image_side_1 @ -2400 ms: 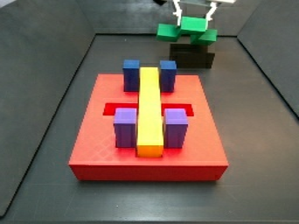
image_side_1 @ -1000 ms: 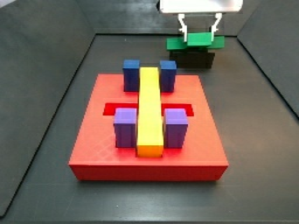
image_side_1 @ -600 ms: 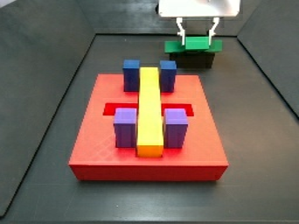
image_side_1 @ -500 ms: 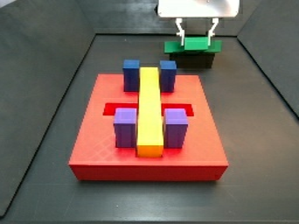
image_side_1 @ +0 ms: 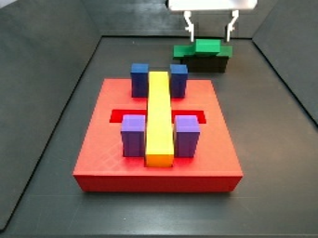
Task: Pick up the green object. Move up. Place the green object on the fixture. Regrasp the green object. Move to above the board. Insert the green object.
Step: Regrasp the green object.
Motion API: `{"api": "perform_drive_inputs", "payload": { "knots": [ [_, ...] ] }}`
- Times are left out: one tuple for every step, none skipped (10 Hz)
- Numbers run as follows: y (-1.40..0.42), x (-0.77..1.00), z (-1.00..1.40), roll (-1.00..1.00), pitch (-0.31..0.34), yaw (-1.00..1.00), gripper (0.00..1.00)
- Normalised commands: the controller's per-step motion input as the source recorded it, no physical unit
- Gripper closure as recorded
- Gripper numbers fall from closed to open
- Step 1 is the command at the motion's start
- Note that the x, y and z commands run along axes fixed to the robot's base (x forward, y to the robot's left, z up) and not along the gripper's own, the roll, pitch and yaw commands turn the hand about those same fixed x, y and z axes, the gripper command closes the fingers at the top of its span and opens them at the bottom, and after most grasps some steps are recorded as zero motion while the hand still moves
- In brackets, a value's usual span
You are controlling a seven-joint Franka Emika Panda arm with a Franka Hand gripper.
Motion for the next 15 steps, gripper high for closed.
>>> {"api": "perform_drive_inputs", "payload": {
  "knots": [
    [-0.21,0.02,0.94,0.48,-0.14,0.0,0.0],
    [-0.55,-0.02,0.58,1.0,-0.303,-0.03,0.0],
    [-0.45,-0.01,0.16,1.0,-0.246,-0.01,0.0],
    [-0.35,0.0,0.07,1.0,-0.071,0.0,0.0],
    [-0.31,0.0,0.03,1.0,0.0,0.0,0.0],
    [-0.31,0.0,0.03,1.0,0.0,0.0,0.0],
    [-0.22,0.1,0.04,1.0,0.049,0.03,0.0],
    [0.0,0.35,0.06,1.0,0.149,0.28,0.0],
    [0.0,0.24,0.07,1.0,0.277,0.42,0.0],
    [0.0,0.2,0.06,1.0,0.326,0.47,0.0],
    [0.0,0.2,0.06,1.0,0.326,0.47,0.0],
    [0.0,0.2,0.06,1.0,0.326,0.47,0.0],
    [0.0,0.2,0.06,1.0,0.323,0.47,0.0],
    [0.0,0.2,0.05,1.0,0.323,0.46,0.0],
    [0.0,0.29,0.0,1.0,0.251,0.39,0.0]
  ]
}}
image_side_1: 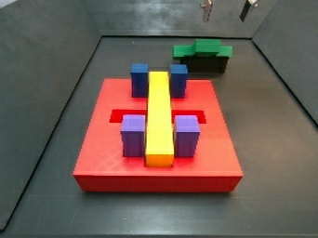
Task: Pick up the green object. Move up. Place the green object on the fixture. Regrasp the green object. Move to above the board. Insert the green object.
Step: Regrasp the green object.
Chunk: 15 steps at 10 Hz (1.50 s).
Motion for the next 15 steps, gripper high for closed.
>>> {"api": "perform_drive_inputs", "payload": {
  "knots": [
    [0.0,0.36,0.0,1.0,0.2,0.32,0.0],
    [0.0,0.37,0.0,1.0,0.18,0.27,0.0],
    [0.0,0.38,0.01,1.0,0.18,0.2,0.0],
    [-0.13,0.38,0.0,1.0,0.234,0.07,0.0],
    [-0.26,0.39,0.0,1.0,0.269,0.0,0.0],
    [-0.36,0.3,0.0,1.0,0.306,0.0,0.0],
    [-0.55,0.13,-0.01,1.0,0.357,0.0,0.0],
    [-0.55,0.02,-0.04,1.0,0.343,-0.06,0.0],
    [-0.48,0.05,-0.14,1.0,0.306,-0.15,0.0],
    [-0.03,0.0,-0.37,0.47,0.194,-0.24,0.0],
    [0.0,0.0,-0.52,0.25,0.151,-0.24,0.0],
    [0.08,0.0,-0.55,0.02,0.037,-0.21,0.0],
    [0.24,-0.06,-0.52,-0.03,0.0,-0.15,0.0],
    [0.38,-0.22,-0.35,-0.12,0.0,-0.12,0.0],
    [0.35,-0.25,-0.33,-0.05,0.0,-0.11,0.0]
  ]
}}
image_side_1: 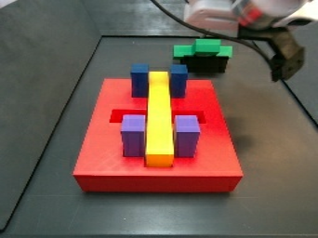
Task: Pick up the green object. Move up. Place the green object on the fixture. Regrasp the green object. Move to above the board. Insert the green object.
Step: Regrasp the green object.
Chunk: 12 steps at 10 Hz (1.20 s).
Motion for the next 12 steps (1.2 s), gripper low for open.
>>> {"api": "perform_drive_inputs", "payload": {
  "knots": [
    [0.31,-0.26,-0.34,0.0,0.0,-0.12,0.0],
    [0.25,-0.25,-0.29,0.0,0.02,-0.13,0.0],
    [0.13,-0.25,-0.2,0.05,0.0,-0.15,0.0],
    [0.04,-0.23,-0.13,0.06,0.0,-0.15,0.0],
    [0.0,-0.06,-0.09,0.06,0.0,-0.05,0.0],
    [0.0,-0.03,-0.13,0.03,-0.006,-0.01,0.0],
    [0.07,-0.03,-0.33,0.02,-0.097,0.0,0.0],
    [0.11,0.0,-0.26,0.0,-0.12,0.0,0.0],
    [0.15,0.17,-0.09,0.0,-0.129,0.0,0.0],
    [0.23,0.16,-0.09,-0.01,-0.131,0.02,0.0],
    [0.31,0.08,0.0,-0.15,-0.083,0.0,0.0],
    [0.24,0.06,-0.02,-0.08,-0.083,0.0,0.0]
  ]
}}
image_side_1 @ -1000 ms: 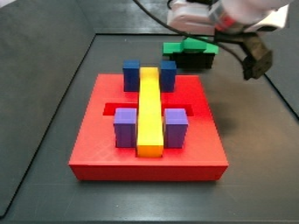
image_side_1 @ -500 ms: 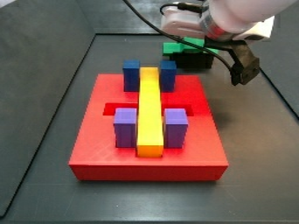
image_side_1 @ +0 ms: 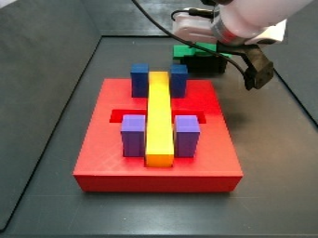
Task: Pick up the green object. Move up. Place the green object on the fixture. Regrasp the green object. Move to above the board. Insert the green object.
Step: Regrasp the green object.
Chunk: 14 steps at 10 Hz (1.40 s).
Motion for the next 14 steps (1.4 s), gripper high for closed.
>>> {"api": "perform_drive_inputs", "payload": {
  "knots": [
    [0.14,0.0,-0.13,0.0,-0.086,0.0,0.0],
    [0.0,0.0,0.03,0.0,-0.069,0.04,0.0],
    [0.02,0.0,0.0,-0.09,0.0,0.0,0.0],
    [0.0,-0.01,-0.19,0.01,-0.009,0.0,0.0],
    [0.0,0.0,-0.05,0.02,0.0,0.0,0.0],
    [0.0,0.0,0.0,0.01,0.0,0.0,0.0],
    [0.0,0.0,0.0,0.09,0.0,0.0,0.0],
    [0.0,0.0,0.0,0.09,0.0,0.0,0.0],
    [0.0,0.0,0.0,0.0,0.0,0.0,1.0],
    [0.0,0.0,0.0,0.0,0.0,0.0,1.0],
    [0.0,0.0,0.0,0.0,0.0,0.0,1.0],
    [0.0,0.0,0.0,0.0,0.0,0.0,1.0],
    [0.0,0.0,0.0,0.0,0.0,0.0,1.0],
    [0.0,0.0,0.0,0.0,0.0,0.0,1.0]
  ]
}}
